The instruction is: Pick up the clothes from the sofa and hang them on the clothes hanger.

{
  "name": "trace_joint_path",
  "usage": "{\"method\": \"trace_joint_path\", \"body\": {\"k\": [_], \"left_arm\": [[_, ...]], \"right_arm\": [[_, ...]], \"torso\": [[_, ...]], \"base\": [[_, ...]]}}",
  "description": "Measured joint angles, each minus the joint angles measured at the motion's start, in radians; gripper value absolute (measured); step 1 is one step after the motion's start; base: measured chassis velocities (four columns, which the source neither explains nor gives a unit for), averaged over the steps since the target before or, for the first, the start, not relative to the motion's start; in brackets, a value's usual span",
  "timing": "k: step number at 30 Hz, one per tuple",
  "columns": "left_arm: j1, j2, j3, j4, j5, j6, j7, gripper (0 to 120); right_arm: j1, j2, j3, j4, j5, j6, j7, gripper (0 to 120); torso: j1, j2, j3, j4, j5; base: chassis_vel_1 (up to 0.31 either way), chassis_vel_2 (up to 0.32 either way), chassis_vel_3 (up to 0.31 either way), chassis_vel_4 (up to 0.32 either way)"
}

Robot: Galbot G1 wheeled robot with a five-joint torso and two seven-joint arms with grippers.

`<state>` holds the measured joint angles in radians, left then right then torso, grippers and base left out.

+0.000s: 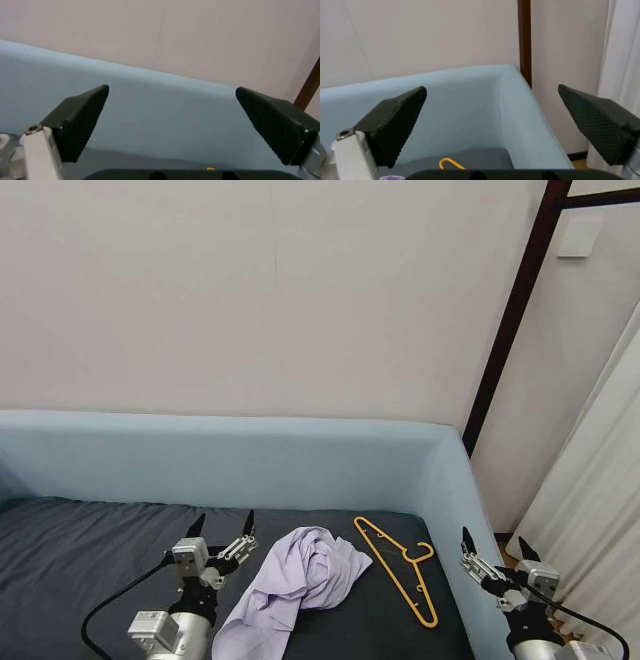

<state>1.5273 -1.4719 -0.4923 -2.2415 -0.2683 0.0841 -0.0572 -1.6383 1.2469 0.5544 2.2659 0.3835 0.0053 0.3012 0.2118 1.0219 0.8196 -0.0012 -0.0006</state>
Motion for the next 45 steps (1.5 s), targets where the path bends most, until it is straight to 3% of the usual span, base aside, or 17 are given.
{"method": "trace_joint_path", "body": {"k": [23,36,39,45], "left_arm": [[0.032,0.002,-0.004,-0.032,0.009,-0.014,0.005,100],[0.053,0.000,-0.010,-0.055,0.022,-0.079,-0.003,100],[0.085,-0.014,-0.020,-0.060,0.031,-0.117,-0.013,100],[0.116,-0.044,-0.048,-0.049,0.070,-0.163,-0.019,100]], "right_arm": [[-0.036,0.015,0.000,0.033,0.014,0.003,0.016,100],[0.006,-0.105,0.005,0.041,0.171,-0.075,0.081,100],[0.091,-0.178,-0.031,0.011,0.320,-0.133,0.104,100],[0.218,-0.243,-0.108,-0.057,0.565,-0.227,0.134,100]], "torso": [[0.000,0.000,0.000,0.0000,0.0000],[0.000,0.000,0.000,-0.0006,0.0001],[0.000,0.000,0.000,0.0002,0.0001],[0.000,0.000,0.000,0.0000,0.0002]], "base": [[0.000,0.000,0.000,0.000],[0.000,0.000,0.000,0.000],[0.000,0.000,0.000,0.000],[0.000,0.000,0.000,0.000]]}}
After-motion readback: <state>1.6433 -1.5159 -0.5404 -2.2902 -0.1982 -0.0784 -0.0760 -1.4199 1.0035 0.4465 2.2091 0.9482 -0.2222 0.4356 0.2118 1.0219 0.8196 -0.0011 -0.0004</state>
